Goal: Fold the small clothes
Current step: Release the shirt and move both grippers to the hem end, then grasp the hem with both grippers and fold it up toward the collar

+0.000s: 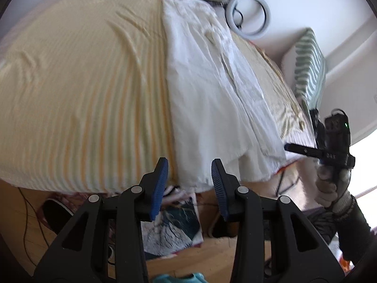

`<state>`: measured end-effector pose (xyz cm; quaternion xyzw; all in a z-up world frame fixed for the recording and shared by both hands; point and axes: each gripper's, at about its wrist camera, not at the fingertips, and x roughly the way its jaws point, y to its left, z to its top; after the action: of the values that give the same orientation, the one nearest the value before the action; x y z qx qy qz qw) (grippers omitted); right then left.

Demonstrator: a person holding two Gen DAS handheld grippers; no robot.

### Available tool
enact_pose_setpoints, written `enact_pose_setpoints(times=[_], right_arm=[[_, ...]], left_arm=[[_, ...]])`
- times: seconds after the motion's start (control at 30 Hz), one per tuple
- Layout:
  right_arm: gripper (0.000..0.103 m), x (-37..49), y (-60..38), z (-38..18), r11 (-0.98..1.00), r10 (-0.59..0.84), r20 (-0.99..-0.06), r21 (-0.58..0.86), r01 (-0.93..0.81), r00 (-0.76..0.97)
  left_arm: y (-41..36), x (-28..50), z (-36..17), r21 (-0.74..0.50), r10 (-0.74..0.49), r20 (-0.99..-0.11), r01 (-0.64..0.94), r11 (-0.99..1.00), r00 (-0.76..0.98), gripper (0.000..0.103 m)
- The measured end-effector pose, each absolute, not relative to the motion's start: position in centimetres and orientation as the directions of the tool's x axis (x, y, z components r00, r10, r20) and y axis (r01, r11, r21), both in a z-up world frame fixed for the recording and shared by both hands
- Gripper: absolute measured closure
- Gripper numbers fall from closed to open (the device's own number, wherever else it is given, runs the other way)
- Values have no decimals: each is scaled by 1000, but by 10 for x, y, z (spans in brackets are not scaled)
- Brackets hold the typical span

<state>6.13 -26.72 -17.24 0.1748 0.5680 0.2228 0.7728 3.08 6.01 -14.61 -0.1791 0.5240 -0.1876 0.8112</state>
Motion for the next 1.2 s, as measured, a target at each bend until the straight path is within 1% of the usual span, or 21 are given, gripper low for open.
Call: enact_pose_setpoints(times=[0.13, 0.23, 0.27, 0.3, 0.33, 0.37, 0.4, 0.5, 0.57, 0.67, 0.8, 1.07, 1.2], right_arm=[[68, 62, -261, -181, 805, 593, -778, 578, -135, 205], [68, 57, -252, -184, 792, 611, -771, 597, -129, 179], [68, 56, -251, -184, 787, 617, -767, 604, -128, 177], [69, 56, -251, -185, 774, 634, -755, 622, -123, 170], [72, 54, -250, -186, 765, 644, -747, 634, -117, 167], [84, 54, -248, -188, 754, 656, -738, 648, -105, 157], [91, 55, -248, -190, 743, 668, -729, 662, -95, 146], [97, 57, -249, -188, 725, 689, -712, 681, -104, 138], [98, 56, -249, -183, 710, 704, -694, 696, -110, 152], [99, 56, -254, -177, 665, 743, -643, 741, -96, 185], [100, 58, -258, -168, 639, 760, -607, 764, -94, 230], [100, 78, -260, -145, 639, 749, -588, 763, -99, 305], [100, 101, -260, -134, 653, 733, -591, 749, -108, 338]], left_arm=[[53, 36, -156, -556, -554, -771, 91, 826, 315, 65], [53, 37, -157, -580, -574, -763, 78, 811, 297, 65], [53, 39, -157, -586, -580, -761, 75, 806, 290, 67], [53, 39, -157, -589, -583, -761, 74, 805, 285, 75], [52, 39, -158, -588, -583, -764, 73, 806, 277, 81], [50, 41, -158, -589, -586, -766, 78, 804, 263, 89], [49, 41, -158, -592, -591, -764, 82, 801, 258, 93], [46, 41, -156, -602, -603, -756, 90, 793, 254, 98], [47, 42, -154, -626, -624, -737, 83, 775, 260, 99], [47, 45, -145, -652, -649, -708, 93, 752, 279, 99], [47, 53, -134, -681, -675, -676, 98, 726, 296, 100], [42, 89, -109, -701, -695, -635, 128, 702, 337, 100], [39, 113, -101, -696, -690, -628, 138, 705, 360, 100]])
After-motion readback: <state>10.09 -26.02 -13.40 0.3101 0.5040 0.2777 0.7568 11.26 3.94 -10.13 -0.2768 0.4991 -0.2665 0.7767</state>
